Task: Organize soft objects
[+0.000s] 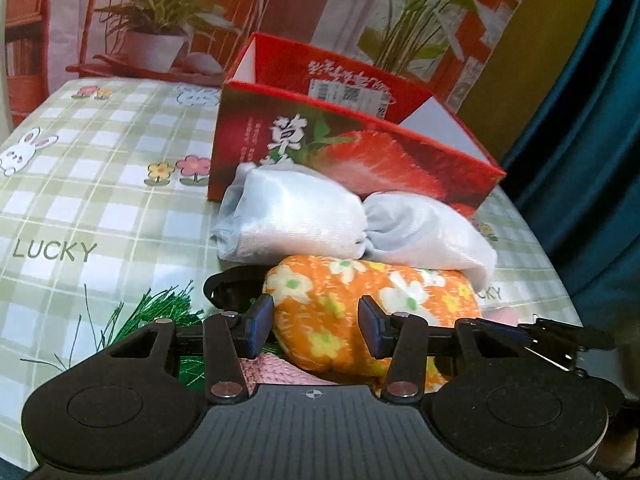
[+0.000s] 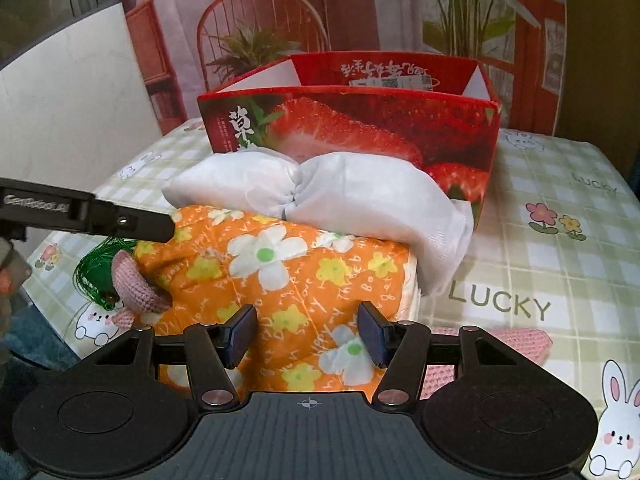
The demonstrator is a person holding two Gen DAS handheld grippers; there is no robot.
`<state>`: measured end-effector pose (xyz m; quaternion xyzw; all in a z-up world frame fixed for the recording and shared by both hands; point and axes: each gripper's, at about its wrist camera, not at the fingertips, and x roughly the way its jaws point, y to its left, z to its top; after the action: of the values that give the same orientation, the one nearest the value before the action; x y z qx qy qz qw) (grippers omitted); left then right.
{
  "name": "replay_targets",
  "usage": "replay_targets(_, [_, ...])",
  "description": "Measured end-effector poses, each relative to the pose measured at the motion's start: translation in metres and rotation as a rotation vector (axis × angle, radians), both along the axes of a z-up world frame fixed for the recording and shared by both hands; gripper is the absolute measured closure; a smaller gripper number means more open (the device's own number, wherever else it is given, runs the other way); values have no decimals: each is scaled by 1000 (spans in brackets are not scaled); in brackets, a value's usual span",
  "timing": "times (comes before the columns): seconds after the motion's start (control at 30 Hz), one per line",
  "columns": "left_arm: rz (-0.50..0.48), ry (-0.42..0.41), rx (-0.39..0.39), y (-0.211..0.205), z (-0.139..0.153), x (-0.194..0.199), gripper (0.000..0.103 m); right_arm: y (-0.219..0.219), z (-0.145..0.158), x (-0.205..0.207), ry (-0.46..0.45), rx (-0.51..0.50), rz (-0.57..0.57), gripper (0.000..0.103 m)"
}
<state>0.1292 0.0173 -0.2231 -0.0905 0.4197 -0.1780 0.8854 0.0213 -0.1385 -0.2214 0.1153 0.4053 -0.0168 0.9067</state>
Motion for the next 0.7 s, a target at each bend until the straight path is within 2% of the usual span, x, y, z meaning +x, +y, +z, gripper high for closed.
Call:
replay_targets(0.17, [-26,-1,39,-6,-6,0,54,-1,-4,0,8,12,-9,49])
replay_targets(0.37, [-3,24,-5,1,-8,2,54,1,-5,1,13,6,-7,49])
replay_targets(0.53, [-5,19,-14,0,-8,1,55,0,-6,2,18,11,-6,49])
replay_targets(0.63, [-10,-47,-36,4,5,-4,72,-1,-7,2,19,18,-9,49])
replay_targets(0.67, [-16,-73,-37,4,10,-7,80,-2,-6,2,18,21,-11,49])
replay_targets(0.7, [-27,-101,-38,4,16,-10,83,-3,-6,2,16,24,-15,49])
